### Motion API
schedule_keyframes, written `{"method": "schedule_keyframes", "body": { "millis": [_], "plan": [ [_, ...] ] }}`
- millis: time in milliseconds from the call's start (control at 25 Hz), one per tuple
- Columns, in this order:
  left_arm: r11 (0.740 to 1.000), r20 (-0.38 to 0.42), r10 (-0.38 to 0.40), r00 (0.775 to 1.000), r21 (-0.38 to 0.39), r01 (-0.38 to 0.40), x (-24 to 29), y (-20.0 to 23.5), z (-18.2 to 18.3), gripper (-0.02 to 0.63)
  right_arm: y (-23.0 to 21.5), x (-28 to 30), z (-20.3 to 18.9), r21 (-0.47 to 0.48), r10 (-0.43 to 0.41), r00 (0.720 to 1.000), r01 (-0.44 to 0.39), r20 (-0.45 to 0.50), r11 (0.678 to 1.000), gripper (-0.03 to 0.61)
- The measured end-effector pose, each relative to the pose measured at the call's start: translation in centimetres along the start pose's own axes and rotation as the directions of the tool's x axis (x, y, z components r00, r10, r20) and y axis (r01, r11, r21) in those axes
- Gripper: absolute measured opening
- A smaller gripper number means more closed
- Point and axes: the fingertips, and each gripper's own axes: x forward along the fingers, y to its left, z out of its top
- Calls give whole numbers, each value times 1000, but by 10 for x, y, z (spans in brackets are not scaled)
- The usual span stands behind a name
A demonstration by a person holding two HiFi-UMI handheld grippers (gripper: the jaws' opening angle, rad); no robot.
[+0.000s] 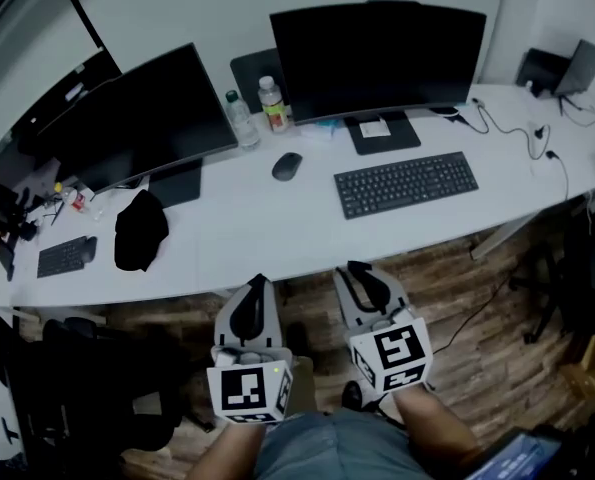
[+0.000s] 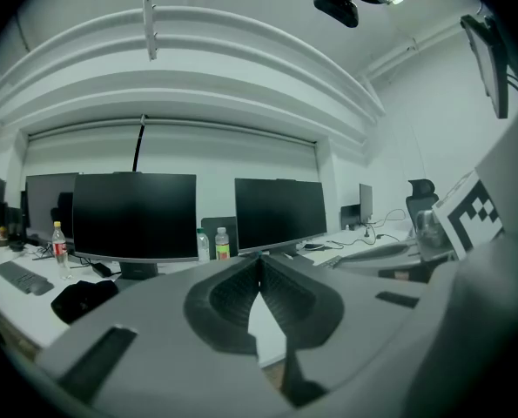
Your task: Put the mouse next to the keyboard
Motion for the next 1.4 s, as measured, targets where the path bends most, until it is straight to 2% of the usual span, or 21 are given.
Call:
{"method": "schedule_keyframes", "body": {
  "millis": [200, 600, 920, 1240, 1400],
  "plan": [
    [1000, -20, -24, 1000, 7, 25, 60, 50, -6, 5, -7, 72, -4, -5, -34, 997, 34, -68, 999, 80],
    [990, 36, -138, 990, 18, 137, 145, 127, 16, 5, -14, 201, 33, -18, -142, 988, 142, -60, 990, 81],
    [986, 66, -169, 983, -4, 169, 182, 152, 29, 5, -29, 251, 59, -50, -201, 979, 199, -29, 979, 84],
    [985, -2, -174, 985, 3, 174, 231, 162, 13, 5, -58, 305, 44, -12, -217, 972, 217, -91, 976, 89],
    [983, -58, -182, 982, -8, 182, 254, 163, -6, 5, -74, 335, 19, 37, -220, 963, 228, -157, 973, 189]
  ]
}}
